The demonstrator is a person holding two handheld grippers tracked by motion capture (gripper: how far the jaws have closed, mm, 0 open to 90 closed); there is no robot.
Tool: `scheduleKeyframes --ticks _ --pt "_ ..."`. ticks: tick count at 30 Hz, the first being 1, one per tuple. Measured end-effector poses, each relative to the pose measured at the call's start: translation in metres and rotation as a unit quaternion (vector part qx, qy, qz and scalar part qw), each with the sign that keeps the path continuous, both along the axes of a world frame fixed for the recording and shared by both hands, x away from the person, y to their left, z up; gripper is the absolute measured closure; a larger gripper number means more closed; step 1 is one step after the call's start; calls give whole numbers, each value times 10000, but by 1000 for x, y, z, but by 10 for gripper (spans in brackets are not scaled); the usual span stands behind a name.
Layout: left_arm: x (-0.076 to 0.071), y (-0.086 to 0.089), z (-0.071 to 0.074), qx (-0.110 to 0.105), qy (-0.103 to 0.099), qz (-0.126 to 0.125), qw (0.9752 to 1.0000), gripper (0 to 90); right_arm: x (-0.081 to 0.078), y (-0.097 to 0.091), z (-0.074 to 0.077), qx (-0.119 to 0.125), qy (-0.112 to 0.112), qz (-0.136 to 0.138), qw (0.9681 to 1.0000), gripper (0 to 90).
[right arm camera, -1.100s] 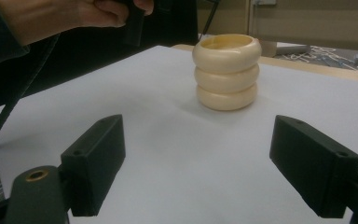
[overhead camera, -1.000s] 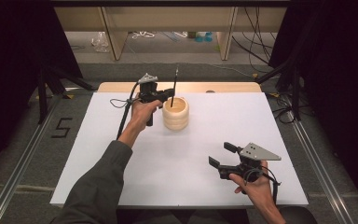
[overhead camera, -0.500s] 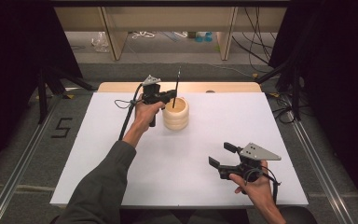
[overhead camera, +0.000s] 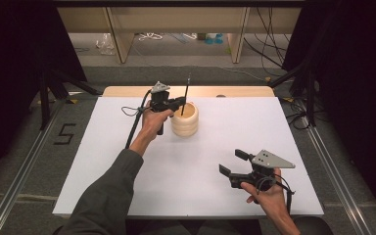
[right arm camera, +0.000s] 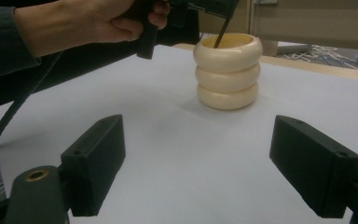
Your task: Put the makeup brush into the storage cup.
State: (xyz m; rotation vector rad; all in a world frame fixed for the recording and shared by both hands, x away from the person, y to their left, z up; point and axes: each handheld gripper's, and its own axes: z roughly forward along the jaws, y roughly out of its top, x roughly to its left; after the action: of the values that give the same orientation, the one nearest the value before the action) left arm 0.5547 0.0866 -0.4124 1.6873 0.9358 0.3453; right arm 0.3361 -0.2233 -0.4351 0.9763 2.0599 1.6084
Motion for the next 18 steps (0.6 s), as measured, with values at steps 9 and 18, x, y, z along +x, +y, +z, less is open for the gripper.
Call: scheduleKeyframes --ticks 9,18 --pt "-2 1 -7 38 85 41 9999 848 0 0 0 -40 8 -25 10000 190" --pt "-3 0 -11 135 92 -48 9999 848 0 1 0 51 -14 5 10000 190"
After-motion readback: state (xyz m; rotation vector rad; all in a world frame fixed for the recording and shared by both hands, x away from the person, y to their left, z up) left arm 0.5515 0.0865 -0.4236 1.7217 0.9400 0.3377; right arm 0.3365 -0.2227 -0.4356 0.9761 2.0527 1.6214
